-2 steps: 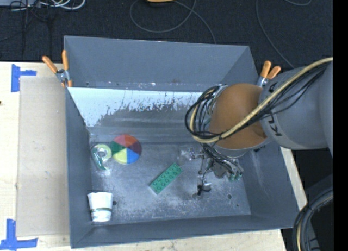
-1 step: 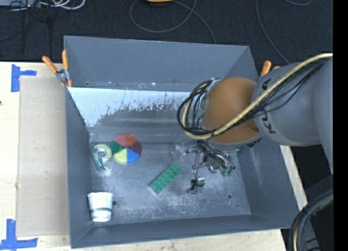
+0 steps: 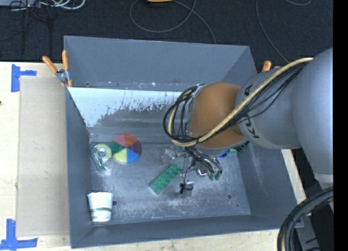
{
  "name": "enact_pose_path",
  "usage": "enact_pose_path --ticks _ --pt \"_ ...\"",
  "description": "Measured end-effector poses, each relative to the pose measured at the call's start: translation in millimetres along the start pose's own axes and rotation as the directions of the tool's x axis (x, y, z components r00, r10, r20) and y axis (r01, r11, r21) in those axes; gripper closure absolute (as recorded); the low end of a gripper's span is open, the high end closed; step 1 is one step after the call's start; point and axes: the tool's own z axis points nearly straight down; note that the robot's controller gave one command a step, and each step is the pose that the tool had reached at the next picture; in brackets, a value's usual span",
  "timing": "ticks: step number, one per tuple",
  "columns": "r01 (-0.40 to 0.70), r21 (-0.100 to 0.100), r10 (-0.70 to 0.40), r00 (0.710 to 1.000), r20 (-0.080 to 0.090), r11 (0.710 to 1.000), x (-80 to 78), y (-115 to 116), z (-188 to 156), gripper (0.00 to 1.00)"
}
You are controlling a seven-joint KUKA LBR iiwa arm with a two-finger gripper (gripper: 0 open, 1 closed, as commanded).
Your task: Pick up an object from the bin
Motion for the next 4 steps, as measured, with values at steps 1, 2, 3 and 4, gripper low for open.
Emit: enact_pose_path --ticks 1,2,3,4 --pt "0.175 0.001 -0.175 0.985 0.004 0.985 4.6 15 15 1.0" --pt "0.176 0.001 -0.176 0.984 0.004 0.984 4.6 16 15 1.0" --pt "0.176 -0.001 -0.176 0.984 -0.001 0.984 6.5 16 7 1.0" --pt "0.176 -0.001 -0.176 0.984 0.0 0.984 6.7 16 -13 1.0"
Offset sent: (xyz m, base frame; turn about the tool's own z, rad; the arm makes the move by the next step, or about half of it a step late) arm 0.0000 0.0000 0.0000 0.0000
